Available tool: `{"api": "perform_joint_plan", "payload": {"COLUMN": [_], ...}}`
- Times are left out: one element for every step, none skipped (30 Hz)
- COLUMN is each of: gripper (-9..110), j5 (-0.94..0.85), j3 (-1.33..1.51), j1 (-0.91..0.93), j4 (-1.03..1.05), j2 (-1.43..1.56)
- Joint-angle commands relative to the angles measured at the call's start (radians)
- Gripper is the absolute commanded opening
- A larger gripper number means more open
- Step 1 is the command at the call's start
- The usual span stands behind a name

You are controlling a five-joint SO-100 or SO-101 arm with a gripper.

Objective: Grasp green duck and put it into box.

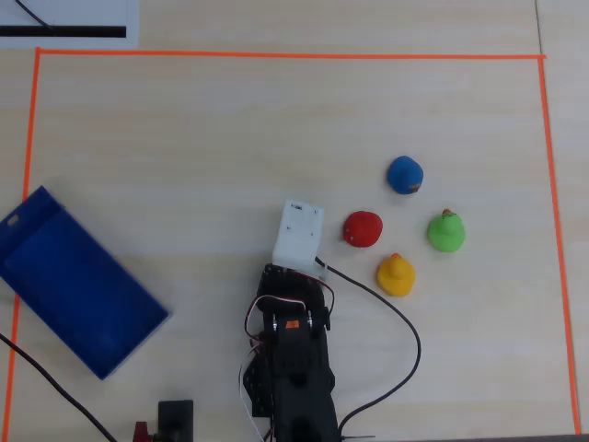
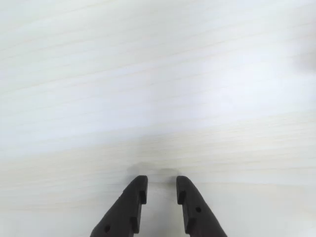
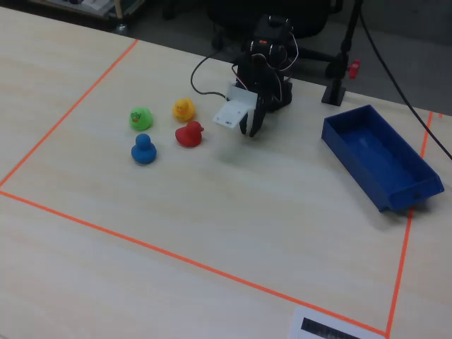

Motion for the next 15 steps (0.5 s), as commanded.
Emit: {"api": "perform_joint_plan", "payload": {"gripper": [5,5,6,14,14,14,12,11,10,11,14,18,20,22,24], "j5": [0.008,0.008,0.012,0.005,-0.005,-0.018,-0.009,-0.002,0.000,0.000,0.021,0.029,0.015,-0.009,-0.023], "j3": [-0.003,-0.003,-0.003,-0.003,-0.003,-0.003,-0.003,-0.003,-0.005,-0.018,-0.058,-0.126,-0.210,-0.310,-0.419], "j1": [0.021,0.025,0.025,0.034,0.046,0.046,0.051,0.066,0.086,0.118,0.164,0.212,0.261,0.313,0.367], "j4": [0.017,0.017,0.017,0.017,0.017,0.009,-0.018,-0.048,-0.074,-0.101,-0.129,-0.141,-0.137,-0.115,-0.097], "j2": [-0.014,-0.014,-0.014,-0.014,-0.014,-0.014,-0.014,-0.014,-0.015,-0.026,-0.066,-0.126,-0.198,-0.273,-0.348]}}
